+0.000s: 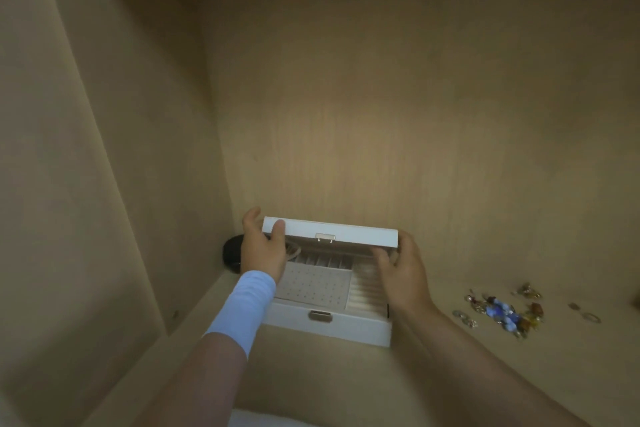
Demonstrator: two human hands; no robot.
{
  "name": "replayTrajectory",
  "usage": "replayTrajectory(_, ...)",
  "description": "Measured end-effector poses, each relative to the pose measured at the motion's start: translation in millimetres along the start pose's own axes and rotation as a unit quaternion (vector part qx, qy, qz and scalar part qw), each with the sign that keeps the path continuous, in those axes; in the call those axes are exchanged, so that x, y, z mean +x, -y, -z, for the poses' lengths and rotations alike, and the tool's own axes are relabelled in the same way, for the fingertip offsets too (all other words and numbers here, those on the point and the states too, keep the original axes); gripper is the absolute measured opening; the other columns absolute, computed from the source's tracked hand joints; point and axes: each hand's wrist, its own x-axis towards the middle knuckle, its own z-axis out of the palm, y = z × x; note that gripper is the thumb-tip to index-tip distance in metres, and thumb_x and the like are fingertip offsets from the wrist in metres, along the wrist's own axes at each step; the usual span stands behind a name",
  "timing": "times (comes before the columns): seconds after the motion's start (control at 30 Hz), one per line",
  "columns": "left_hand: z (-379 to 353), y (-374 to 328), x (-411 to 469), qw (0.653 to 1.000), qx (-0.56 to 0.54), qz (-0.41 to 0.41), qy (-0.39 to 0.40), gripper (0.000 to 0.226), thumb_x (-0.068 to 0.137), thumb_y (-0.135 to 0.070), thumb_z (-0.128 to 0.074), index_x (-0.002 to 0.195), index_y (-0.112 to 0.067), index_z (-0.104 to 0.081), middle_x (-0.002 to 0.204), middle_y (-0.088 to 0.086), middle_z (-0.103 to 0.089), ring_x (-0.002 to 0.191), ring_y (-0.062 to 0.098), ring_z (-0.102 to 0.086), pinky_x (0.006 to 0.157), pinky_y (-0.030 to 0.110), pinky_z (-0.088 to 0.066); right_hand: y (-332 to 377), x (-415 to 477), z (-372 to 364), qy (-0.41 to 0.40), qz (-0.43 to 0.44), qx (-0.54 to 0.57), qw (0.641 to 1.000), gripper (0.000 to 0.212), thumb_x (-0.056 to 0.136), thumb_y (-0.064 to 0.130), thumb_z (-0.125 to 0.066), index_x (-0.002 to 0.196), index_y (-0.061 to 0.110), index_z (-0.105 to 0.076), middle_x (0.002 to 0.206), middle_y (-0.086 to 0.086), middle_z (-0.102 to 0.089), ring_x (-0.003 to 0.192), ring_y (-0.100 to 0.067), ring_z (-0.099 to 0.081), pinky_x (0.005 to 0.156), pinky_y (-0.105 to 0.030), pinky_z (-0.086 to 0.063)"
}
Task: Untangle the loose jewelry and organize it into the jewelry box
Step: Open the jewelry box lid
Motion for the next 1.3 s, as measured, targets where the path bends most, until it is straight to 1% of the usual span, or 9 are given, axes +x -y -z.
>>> replayTrajectory(0.1, 5, -1, 3, 1.0, -0.014, -0.009, 0.002, 0.042, 0.1, -0.023, -0.05, 0.14, -0.018, -0.039, 0.134, 0.005, -0.054, 0.106, 0.014, -0.051, 0.091, 0.024, -0.034, 0, 14, 4, -0.006, 0.01, -0.032, 0.999, 0.028, 0.097, 0.022, -0.049, 0.123, 0.02, -0.06, 0.118, -0.002, -0.063, 0.11, -0.019, -0.06, 0.097, -0.041, -0.049)
replayTrajectory(0.3, 7, -1, 13, 0.998, 0.018, -0.05, 0.017, 0.036, 0.097, -0.032, -0.052, 0.132, -0.027, -0.045, 0.12, -0.004, -0.056, 0.114, 0.02, -0.056, 0.096, 0.03, -0.04, 20, 27, 19, -0.017, -0.012, -0.084, 0.996, 0.038, 0.096, 0.055, -0.046, 0.087, 0.021, -0.06, 0.082, 0.002, -0.062, 0.08, -0.02, -0.061, 0.065, -0.033, -0.044)
replayTrajectory(0.4, 4, -4, 18, 0.989, 0.101, -0.09, 0.057, 0.051, 0.099, -0.036, -0.048, 0.147, -0.029, -0.034, 0.145, -0.003, -0.042, 0.127, 0.02, -0.049, 0.109, 0.037, -0.038, 30, 35, 21, -0.029, -0.022, -0.095, 0.995, 0.036, 0.098, 0.046, -0.053, 0.116, 0.015, -0.055, 0.075, 0.006, -0.06, 0.072, -0.017, -0.059, 0.062, -0.031, -0.038)
replayTrajectory(0.47, 0, -7, 21, 0.977, 0.161, -0.118, 0.081, 0.061, 0.099, -0.038, -0.047, 0.154, -0.025, -0.021, 0.153, -0.008, -0.023, 0.133, 0.02, -0.042, 0.112, 0.034, -0.033, 31, 33, 20, -0.022, -0.001, -0.101, 0.995, 0.051, 0.098, 0.032, -0.056, 0.141, 0.014, -0.036, 0.086, 0.004, -0.06, 0.075, -0.014, -0.059, 0.067, -0.03, -0.042)
replayTrajectory(0.6, -6, -6, 24, 0.969, 0.179, -0.125, 0.117, 0.077, 0.098, -0.036, -0.051, 0.156, -0.023, -0.003, 0.157, -0.007, -0.008, 0.141, 0.021, -0.03, 0.113, 0.031, -0.026, 14, 7, 15, 0.059, 0.06, -0.124, 0.989, 0.085, 0.094, 0.01, -0.056, 0.158, 0.019, -0.001, 0.154, -0.005, -0.028, 0.133, -0.02, -0.042, 0.107, -0.026, -0.036)
replayTrajectory(0.77, -12, 9, 32, 0.939, 0.249, -0.141, 0.192, 0.093, 0.095, -0.04, -0.057, 0.155, -0.022, 0.013, 0.163, -0.006, 0.012, 0.15, 0.016, -0.006, 0.119, 0.03, -0.01, 10, 14, 13, 0.151, 0.048, -0.226, 0.961, 0.105, 0.093, 0.022, -0.059, 0.152, 0.015, 0.028, 0.166, -0.005, 0.009, 0.152, -0.026, -0.009, 0.119, -0.029, -0.017)
replayTrajectory(1.03, -6, 5, 40, 0.9, 0.326, -0.08, 0.278, 0.089, 0.092, -0.049, -0.056, 0.155, -0.033, 0.005, 0.162, -0.008, 0.015, 0.151, 0.02, -0.004, 0.121, 0.038, -0.015, 27, 26, 26, 0.221, -0.005, -0.236, 0.946, 0.106, 0.092, 0.029, -0.059, 0.153, 0.016, 0.027, 0.167, -0.003, 0.009, 0.15, -0.028, -0.019, 0.118, -0.033, -0.025)
replayTrajectory(1.17, 2, 9, 13, 0.872, 0.388, -0.142, 0.264, 0.076, 0.095, -0.048, -0.051, 0.155, -0.033, -0.008, 0.163, -0.009, 0.006, 0.15, 0.019, -0.004, 0.12, 0.038, -0.014, 32, -4, 28, 0.18, 0.102, -0.361, 0.909, 0.091, 0.095, 0.037, -0.054, 0.158, 0.02, 0.009, 0.165, -0.011, 0.015, 0.153, -0.029, 0.003, 0.124, -0.047, -0.008)
replayTrajectory(1.3, 13, 29, -24, 0.822, 0.463, -0.173, 0.281, 0.067, 0.096, -0.049, -0.045, 0.154, -0.035, -0.014, 0.164, -0.008, -0.001, 0.15, 0.018, -0.003, 0.121, 0.039, -0.012, 28, -44, 17, 0.284, 0.133, -0.388, 0.867, 0.075, 0.096, 0.05, -0.044, 0.159, 0.03, -0.007, 0.167, -0.006, 0.011, 0.153, -0.026, 0.013, 0.121, -0.048, 0.005)
